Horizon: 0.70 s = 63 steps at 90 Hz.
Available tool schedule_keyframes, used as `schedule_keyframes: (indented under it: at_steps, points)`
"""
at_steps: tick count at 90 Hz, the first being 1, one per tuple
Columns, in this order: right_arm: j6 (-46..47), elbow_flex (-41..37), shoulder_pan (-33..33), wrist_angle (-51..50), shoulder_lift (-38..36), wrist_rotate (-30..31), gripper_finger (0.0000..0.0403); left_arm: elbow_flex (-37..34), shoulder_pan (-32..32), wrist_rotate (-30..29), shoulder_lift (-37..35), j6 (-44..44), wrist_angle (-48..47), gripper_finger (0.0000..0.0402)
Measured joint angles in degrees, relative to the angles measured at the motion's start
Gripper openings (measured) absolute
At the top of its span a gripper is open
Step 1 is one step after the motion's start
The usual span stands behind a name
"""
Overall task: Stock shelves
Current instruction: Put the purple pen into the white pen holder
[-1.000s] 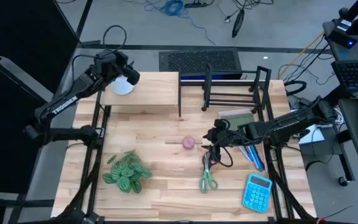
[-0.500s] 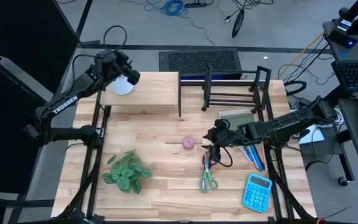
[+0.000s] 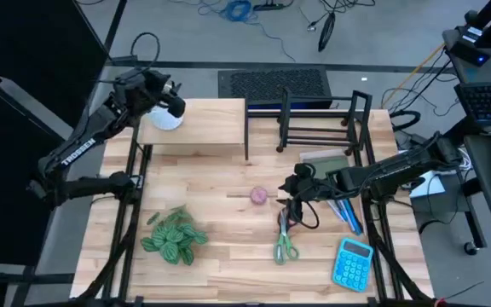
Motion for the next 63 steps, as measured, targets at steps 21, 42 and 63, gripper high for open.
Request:
schedule_keyframes:
  at_steps: [21, 42, 63]
  points:
    - [-0.56, 0.00, 0.00, -0.94, -1.31, 0.01, 0.0189, 0.00, -3.07, 2.93, -6.21, 0.05, 4.63, 0.0219]
    - [-0.56, 0.00, 0.00, -4.59, -6.02, -0.21, 0.0189, 0.04, -9.05, 14.36, -9.35, -0.05, 8.87, 0.0219]
    - [-0.17, 0.00, 0.70, -9.72, -10.71, -3.84, 0.0189, 0.04, -20.68, 17.87, -5.89, -0.81, 8.79, 0.0219]
